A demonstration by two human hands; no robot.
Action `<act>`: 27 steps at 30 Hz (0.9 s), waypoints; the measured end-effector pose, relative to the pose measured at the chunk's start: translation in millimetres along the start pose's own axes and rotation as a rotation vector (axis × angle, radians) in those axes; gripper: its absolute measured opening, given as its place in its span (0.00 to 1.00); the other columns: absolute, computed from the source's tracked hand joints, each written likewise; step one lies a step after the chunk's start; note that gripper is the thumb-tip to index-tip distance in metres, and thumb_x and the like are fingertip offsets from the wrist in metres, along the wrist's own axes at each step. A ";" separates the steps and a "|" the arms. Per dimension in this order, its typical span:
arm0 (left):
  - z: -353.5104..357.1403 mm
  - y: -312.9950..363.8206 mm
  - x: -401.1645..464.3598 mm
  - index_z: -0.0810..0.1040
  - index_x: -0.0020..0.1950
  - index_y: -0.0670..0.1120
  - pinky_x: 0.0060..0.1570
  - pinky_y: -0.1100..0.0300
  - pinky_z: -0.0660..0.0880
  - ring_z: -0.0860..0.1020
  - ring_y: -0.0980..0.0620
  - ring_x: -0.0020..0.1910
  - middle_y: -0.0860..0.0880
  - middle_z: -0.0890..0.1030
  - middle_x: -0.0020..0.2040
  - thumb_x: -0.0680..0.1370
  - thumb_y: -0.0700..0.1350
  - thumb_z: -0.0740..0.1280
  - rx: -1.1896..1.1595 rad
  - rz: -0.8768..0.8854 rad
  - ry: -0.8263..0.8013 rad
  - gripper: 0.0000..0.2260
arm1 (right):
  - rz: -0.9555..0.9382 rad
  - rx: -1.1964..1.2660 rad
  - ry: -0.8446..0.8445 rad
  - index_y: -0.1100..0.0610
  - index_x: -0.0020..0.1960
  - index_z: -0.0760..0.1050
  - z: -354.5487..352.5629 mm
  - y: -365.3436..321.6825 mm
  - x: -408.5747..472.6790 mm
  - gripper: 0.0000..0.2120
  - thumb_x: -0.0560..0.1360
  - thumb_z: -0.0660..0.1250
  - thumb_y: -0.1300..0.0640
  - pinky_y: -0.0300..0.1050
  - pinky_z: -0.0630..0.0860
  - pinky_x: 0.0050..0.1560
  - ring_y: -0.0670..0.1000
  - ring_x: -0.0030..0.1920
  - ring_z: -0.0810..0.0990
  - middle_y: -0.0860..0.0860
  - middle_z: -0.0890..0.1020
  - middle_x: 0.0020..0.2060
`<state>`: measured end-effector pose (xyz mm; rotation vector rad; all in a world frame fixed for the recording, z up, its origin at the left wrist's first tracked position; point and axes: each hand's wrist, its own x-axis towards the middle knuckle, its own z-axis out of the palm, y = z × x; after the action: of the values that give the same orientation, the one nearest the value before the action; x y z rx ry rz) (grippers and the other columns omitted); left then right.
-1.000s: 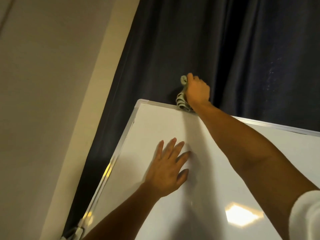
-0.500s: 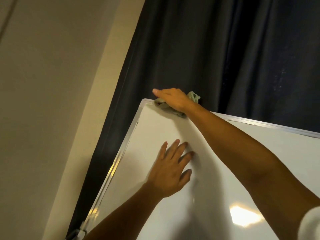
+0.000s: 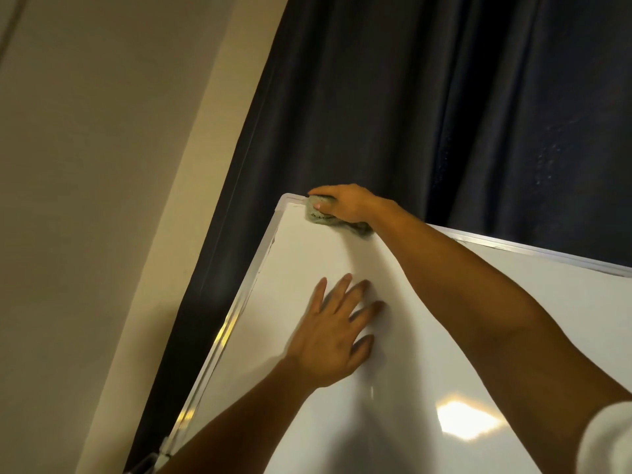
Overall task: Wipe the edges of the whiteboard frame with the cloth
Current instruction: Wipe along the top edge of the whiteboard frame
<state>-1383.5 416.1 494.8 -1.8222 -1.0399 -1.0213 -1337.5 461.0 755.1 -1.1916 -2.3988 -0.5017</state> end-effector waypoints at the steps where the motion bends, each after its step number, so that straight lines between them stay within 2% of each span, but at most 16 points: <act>1: 0.2 -0.4 -0.4 0.64 0.81 0.58 0.80 0.34 0.55 0.60 0.42 0.83 0.50 0.62 0.84 0.84 0.66 0.52 -0.006 0.001 0.005 0.27 | -0.026 0.012 0.001 0.39 0.72 0.67 -1.2 4.1 -2.7 0.21 0.80 0.60 0.40 0.54 0.71 0.66 0.56 0.65 0.74 0.49 0.74 0.69; 5: 1.3 8.9 2.0 0.61 0.82 0.60 0.81 0.34 0.52 0.56 0.42 0.84 0.51 0.58 0.85 0.84 0.67 0.48 -0.006 0.001 -0.004 0.27 | -0.050 0.028 0.010 0.38 0.71 0.69 -8.5 16.9 -15.9 0.20 0.80 0.63 0.42 0.51 0.72 0.66 0.54 0.64 0.75 0.48 0.76 0.68; 9: 5.6 13.2 3.1 0.58 0.84 0.60 0.80 0.32 0.52 0.53 0.43 0.85 0.51 0.56 0.86 0.84 0.68 0.49 0.005 0.008 0.008 0.28 | -0.033 0.002 0.026 0.39 0.71 0.70 -18.6 39.8 -35.1 0.19 0.80 0.63 0.43 0.50 0.73 0.66 0.53 0.63 0.75 0.49 0.76 0.67; 13: 9.3 8.5 2.0 0.57 0.84 0.59 0.80 0.32 0.52 0.49 0.43 0.86 0.51 0.51 0.87 0.85 0.67 0.49 0.018 0.014 0.025 0.29 | -0.014 -0.009 0.041 0.39 0.70 0.71 -29.6 72.3 -58.6 0.18 0.80 0.63 0.44 0.44 0.72 0.60 0.52 0.62 0.76 0.49 0.77 0.66; 18: 12.2 24.7 11.3 0.58 0.84 0.59 0.81 0.34 0.50 0.48 0.43 0.86 0.49 0.51 0.87 0.84 0.68 0.51 0.037 0.014 0.038 0.30 | 0.005 0.016 0.060 0.39 0.69 0.72 -41.6 109.3 -86.0 0.18 0.80 0.63 0.44 0.41 0.71 0.56 0.48 0.55 0.74 0.49 0.78 0.65; 24: 18.1 61.4 35.2 0.58 0.85 0.57 0.81 0.34 0.49 0.48 0.42 0.86 0.47 0.52 0.87 0.84 0.69 0.51 0.039 0.025 0.047 0.32 | 0.036 -0.015 0.072 0.40 0.69 0.73 -64.0 155.8 -128.6 0.17 0.80 0.64 0.45 0.44 0.73 0.62 0.50 0.58 0.76 0.50 0.78 0.65; 27: 20.4 58.8 35.9 0.58 0.84 0.57 0.81 0.33 0.50 0.48 0.43 0.86 0.48 0.52 0.87 0.84 0.69 0.51 0.048 0.024 0.056 0.32 | 0.067 -0.003 0.093 0.43 0.67 0.76 -75.9 187.2 -155.7 0.16 0.79 0.66 0.47 0.40 0.71 0.56 0.50 0.56 0.77 0.50 0.81 0.61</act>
<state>-1312.8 423.3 505.9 -1.7541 -0.9982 -1.0185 -1084.8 427.5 765.0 -1.2182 -2.2731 -0.5273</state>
